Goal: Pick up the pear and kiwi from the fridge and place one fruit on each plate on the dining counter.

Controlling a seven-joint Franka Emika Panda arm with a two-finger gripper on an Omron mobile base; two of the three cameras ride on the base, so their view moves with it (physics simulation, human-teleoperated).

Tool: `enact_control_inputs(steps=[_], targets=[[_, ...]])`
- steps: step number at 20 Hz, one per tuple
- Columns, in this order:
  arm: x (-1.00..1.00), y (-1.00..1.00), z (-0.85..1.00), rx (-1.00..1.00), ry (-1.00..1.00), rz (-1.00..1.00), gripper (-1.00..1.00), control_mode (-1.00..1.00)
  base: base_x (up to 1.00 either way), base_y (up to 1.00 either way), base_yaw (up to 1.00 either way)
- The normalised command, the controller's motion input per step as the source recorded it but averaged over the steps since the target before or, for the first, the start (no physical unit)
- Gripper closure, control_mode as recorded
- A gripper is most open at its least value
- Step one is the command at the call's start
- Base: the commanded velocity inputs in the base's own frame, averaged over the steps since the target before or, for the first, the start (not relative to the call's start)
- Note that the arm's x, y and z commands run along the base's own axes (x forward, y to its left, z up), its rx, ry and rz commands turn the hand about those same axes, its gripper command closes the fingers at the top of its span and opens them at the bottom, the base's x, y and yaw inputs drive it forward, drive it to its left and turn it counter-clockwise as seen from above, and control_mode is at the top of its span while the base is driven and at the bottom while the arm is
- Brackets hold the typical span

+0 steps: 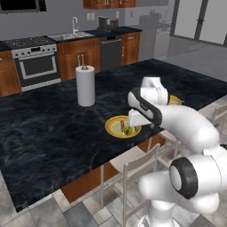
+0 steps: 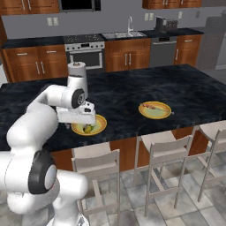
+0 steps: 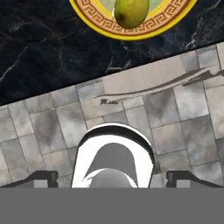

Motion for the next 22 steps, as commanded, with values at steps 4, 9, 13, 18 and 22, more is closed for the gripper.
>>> enact_control_inputs(steps=[4, 9, 13, 18, 22], targets=[[-1.00, 0.00, 0.68, 0.03, -0.05, 0.00, -1.00, -1.00, 0.00, 0.00, 0.00], [-0.99, 0.00, 0.82, 0.02, 0.00, 0.00, -1.00, -1.00, 0.00, 0.00, 0.00], [-1.00, 0.00, 0.74, 0.02, 0.00, 0.00, -1.00, -1.00, 0.00, 0.00, 0.00], [-1.00, 0.00, 0.60, 0.00, 0.00, 0.00, -1.00, -1.00, 0.00, 0.00, 0.00], [-0.94, 0.00, 0.35, 0.00, 0.00, 0.00, -1.00, -1.00, 0.00, 0.00, 0.00]])
